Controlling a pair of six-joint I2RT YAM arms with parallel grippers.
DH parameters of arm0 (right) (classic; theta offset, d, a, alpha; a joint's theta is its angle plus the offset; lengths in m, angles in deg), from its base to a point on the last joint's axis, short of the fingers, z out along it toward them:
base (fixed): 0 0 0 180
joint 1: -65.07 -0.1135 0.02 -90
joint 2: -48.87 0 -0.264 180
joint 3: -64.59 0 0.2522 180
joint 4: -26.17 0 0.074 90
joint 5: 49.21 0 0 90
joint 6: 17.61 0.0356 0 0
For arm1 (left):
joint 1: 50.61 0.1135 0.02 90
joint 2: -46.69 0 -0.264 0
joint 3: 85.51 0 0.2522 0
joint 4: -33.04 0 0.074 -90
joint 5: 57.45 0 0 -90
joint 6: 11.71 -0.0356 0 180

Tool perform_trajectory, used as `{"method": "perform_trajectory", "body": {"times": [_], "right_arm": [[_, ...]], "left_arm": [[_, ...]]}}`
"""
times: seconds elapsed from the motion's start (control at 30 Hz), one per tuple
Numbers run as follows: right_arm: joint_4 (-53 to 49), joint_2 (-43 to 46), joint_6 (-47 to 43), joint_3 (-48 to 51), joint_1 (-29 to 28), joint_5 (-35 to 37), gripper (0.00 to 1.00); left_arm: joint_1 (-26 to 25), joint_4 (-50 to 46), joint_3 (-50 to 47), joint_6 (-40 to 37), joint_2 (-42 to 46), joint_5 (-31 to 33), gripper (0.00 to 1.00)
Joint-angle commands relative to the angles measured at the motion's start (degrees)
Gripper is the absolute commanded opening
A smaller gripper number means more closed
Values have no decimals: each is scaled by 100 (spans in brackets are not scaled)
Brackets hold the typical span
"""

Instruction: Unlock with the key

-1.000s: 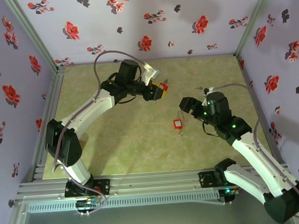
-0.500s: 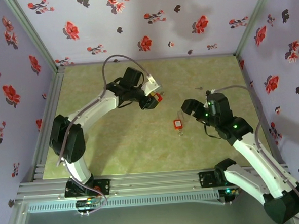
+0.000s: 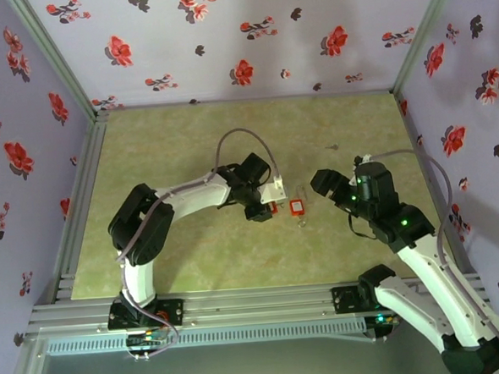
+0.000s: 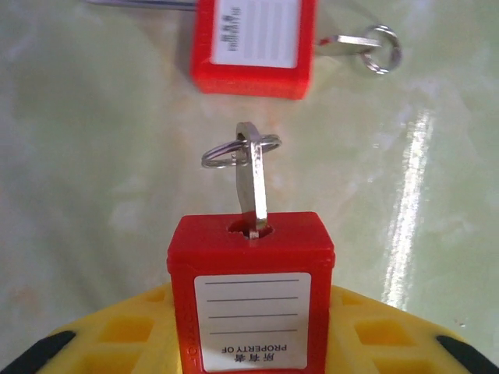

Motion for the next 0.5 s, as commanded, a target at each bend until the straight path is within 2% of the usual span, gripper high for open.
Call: {"method": "perform_trajectory", "body": {"times": [0.0,0.1,0.17,0.27,0.33,0.47], "right_arm": [[-126,57,120,9,52,128,82],[-114,54,120,35,46,104,82],[-100,60,120,66,51,69,82],[-109,78,129,105,50,49,82],[-127,91,129,144,52,40,82],[-153,92,116,202,52,-7,82]], "left_arm": [[-227,35,-134,-251,16,303,0],[-397,-23,-259,-239,59,392,0],[-475,-54,-341,-186,87,448,22],[-511,-15,-475,-147,174,532,44],[-533,4,-559,-181,262,568,53],[-542,-66,-579,-147,449,574,62]]}}
